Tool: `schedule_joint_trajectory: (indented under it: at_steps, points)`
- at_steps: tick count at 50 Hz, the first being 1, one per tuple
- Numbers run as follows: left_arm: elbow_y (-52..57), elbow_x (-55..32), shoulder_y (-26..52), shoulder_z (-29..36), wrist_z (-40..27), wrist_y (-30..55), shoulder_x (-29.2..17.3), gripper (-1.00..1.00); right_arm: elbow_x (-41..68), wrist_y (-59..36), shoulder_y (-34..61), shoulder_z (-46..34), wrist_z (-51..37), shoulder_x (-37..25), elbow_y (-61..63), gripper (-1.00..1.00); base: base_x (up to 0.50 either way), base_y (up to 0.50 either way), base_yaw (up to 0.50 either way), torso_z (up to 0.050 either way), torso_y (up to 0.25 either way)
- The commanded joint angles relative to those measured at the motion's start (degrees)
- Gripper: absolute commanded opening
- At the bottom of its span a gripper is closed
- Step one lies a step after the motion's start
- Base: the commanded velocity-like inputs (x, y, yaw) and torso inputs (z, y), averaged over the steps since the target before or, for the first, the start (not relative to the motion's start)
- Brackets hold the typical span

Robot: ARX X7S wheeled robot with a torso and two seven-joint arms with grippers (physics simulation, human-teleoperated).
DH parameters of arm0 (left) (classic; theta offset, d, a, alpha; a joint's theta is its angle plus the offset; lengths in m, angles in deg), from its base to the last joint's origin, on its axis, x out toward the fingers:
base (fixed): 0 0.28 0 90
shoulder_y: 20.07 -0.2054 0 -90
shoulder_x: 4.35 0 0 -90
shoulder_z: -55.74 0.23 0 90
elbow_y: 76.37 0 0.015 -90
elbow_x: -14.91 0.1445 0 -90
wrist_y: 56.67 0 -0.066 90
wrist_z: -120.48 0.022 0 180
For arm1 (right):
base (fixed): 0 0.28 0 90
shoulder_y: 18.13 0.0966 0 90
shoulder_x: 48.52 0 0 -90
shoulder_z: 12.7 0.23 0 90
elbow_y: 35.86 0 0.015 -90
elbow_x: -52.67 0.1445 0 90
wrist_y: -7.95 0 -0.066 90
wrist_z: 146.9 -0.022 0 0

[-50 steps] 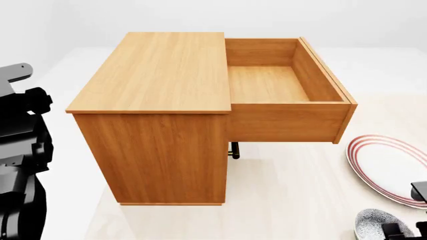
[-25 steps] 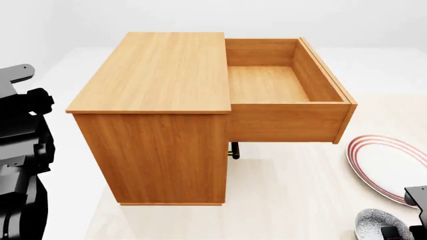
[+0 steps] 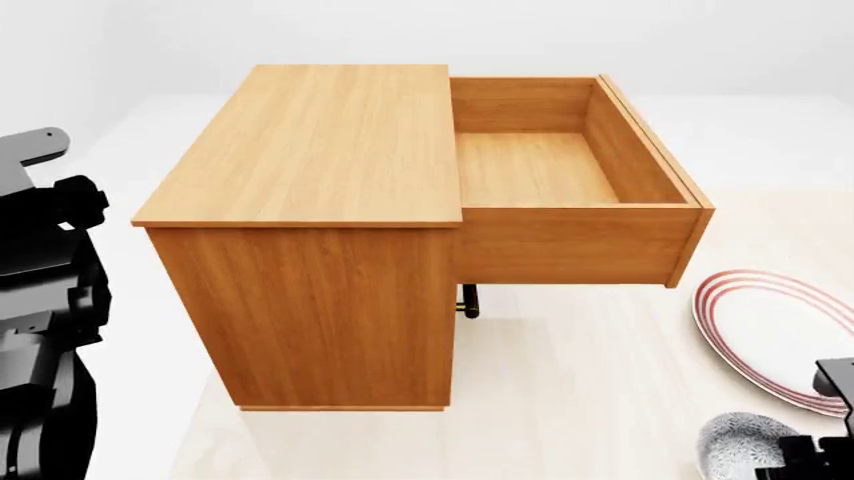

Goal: Open the top drawer of the cabinet and put the bowl in it.

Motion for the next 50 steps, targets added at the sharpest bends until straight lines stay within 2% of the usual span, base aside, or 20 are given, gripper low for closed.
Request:
schedule_joint_trajectory:
  at_steps: [1,18,28,34,43,50]
  points:
    - [0.00,-0.02,0.00,-0.27,-0.08,-0.16,0.12,1.00,4.07,-0.97,-3.68,7.75,-4.43,-3.64,8.62,-1.00,0.00,0.00,0.00,0.000,0.000]
    - [0.00,0.01,0.14,-0.58,-0.05,-0.46,0.55,1.00,11.20,-2.78,-7.47,16.54,-10.36,-8.58,17.18,-1.00,0.00,0.00,0.00,0.000,0.000]
    - [0.00,-0.01,-0.15,-0.74,-0.04,-0.59,0.57,1.00,14.39,-4.58,-3.45,22.53,-16.74,-8.78,17.02,-1.00,0.00,0.00,0.00,0.000,0.000]
    - [0.00,-0.05,-0.28,-1.00,0.05,-0.66,0.47,1.00,11.65,-6.30,7.58,21.26,-23.63,-6.45,15.88,-1.00,0.00,0.00,0.00,0.000,0.000]
    - [0.00,0.01,-0.25,-1.20,0.21,-0.63,0.41,1.00,-3.45,-8.38,32.35,7.39,-30.10,0.31,11.65,-1.00,0.00,0.00,0.00,0.000,0.000]
    - [0.00,0.02,-0.24,-1.28,0.25,-0.64,0.26,1.00,-12.07,-6.00,44.16,0.05,-31.49,5.92,6.51,-1.00,0.00,0.00,0.00,0.000,0.000]
